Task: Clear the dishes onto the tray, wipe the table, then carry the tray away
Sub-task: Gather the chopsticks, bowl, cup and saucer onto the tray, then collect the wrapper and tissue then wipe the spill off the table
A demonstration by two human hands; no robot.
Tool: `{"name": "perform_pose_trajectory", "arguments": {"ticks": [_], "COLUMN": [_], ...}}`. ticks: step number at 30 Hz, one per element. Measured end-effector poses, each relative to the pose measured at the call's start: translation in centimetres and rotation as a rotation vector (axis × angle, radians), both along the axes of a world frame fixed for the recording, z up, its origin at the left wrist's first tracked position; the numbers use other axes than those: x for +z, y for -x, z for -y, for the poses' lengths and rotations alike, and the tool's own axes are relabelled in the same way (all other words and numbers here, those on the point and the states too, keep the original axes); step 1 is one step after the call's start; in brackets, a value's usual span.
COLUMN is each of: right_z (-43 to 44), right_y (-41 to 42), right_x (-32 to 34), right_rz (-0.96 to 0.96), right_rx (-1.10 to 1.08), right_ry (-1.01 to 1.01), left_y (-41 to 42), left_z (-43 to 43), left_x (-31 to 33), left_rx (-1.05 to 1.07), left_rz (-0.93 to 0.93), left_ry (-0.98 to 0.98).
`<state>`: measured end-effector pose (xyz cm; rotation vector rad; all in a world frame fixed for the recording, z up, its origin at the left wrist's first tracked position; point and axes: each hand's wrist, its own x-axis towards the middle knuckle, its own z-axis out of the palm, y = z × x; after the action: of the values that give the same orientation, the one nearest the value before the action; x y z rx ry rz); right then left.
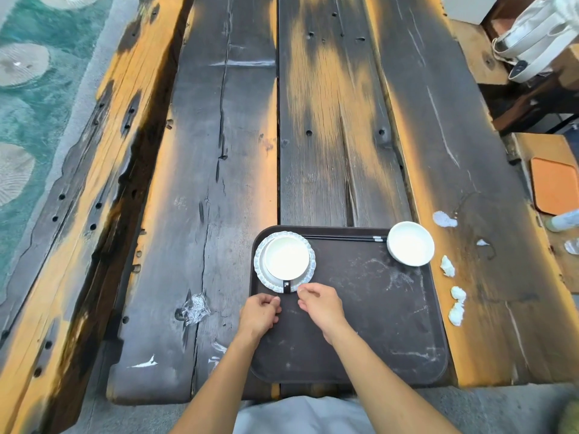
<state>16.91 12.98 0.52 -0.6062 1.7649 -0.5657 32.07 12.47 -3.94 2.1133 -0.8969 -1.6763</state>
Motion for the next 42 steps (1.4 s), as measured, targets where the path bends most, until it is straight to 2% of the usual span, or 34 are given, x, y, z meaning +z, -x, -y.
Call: {"name": "perform_pose_trajectory", "arguments": {"ticks": [5, 10, 13, 15, 17, 19, 23, 26, 29, 31, 33, 35, 37, 39, 42], "right_z": [-1.7, -4.0, -5.6, -6.4, -7.1, -7.4, -8.0, -8.4, -7.8, -6.7, -5.8, -5.7, -6.4, -6.9, -5.1], "right_y": [5.6, 14.9, 21.1, 24.2, 26.6, 27.5, 29.8, 31.1, 32.4, 33.6, 34.7, 35.4, 35.7, 35.8, 36.1], "right_x": [0.3, 0.2, -0.3, -0.5, -1.1, -1.8, -3.5, -3.7, -3.2, -3.2, -3.6, -4.0, -4.5, -4.5, -3.7], "right_rz": [-0.099, -0.173, -0.431, -0.621, -0.714, -0.718, -0.685, -0.607, -0.638, -0.644, -0.644, -0.718, -0.759, -0.727, -0.678], "right_rx": [-0.044, -0.224, -0.208, -0.178, -0.153, -0.109, -0.013, -0.124, -0.157, -0.045, 0.161, 0.401, 0.524, 0.486, 0.304], "right_ry": [0.045, 0.018, -0.014, -0.041, -0.07, -0.093, -0.058, 0.046, 0.202, 0.247, 0.217, 0.182, 0.19, 0.205, 0.269], "left_y": [2.1, 7.1, 11.0, 13.3, 15.6, 16.2, 17.0, 17.0, 17.4, 17.8, 18.0, 18.1, 18.2, 18.3, 18.4], "left_z": [-2.1, -3.4, -4.1, -4.6, -4.9, -5.2, -5.6, -5.7, -5.7, -5.8, -5.7, -5.6, -5.6, -5.7, -5.7], "left_x": [0.7, 1.5, 1.5, 1.2, 0.6, 0.1, -0.9, -1.0, -0.6, -0.3, -0.1, 0.0, 0.3, 0.4, 0.4], "left_rx": [-0.347, -0.651, -0.833, -0.941, -1.021, -1.025, -0.984, -0.969, -0.964, -0.956, -0.943, -0.939, -0.937, -0.935, -0.919], "left_rz": [0.141, 0.282, 0.411, 0.505, 0.556, 0.578, 0.603, 0.611, 0.619, 0.619, 0.617, 0.616, 0.619, 0.617, 0.616], "left_ry": [0.076, 0.254, 0.401, 0.348, 0.215, 0.125, 0.073, 0.056, 0.034, 0.008, -0.005, -0.015, -0.025, -0.022, -0.013]}}
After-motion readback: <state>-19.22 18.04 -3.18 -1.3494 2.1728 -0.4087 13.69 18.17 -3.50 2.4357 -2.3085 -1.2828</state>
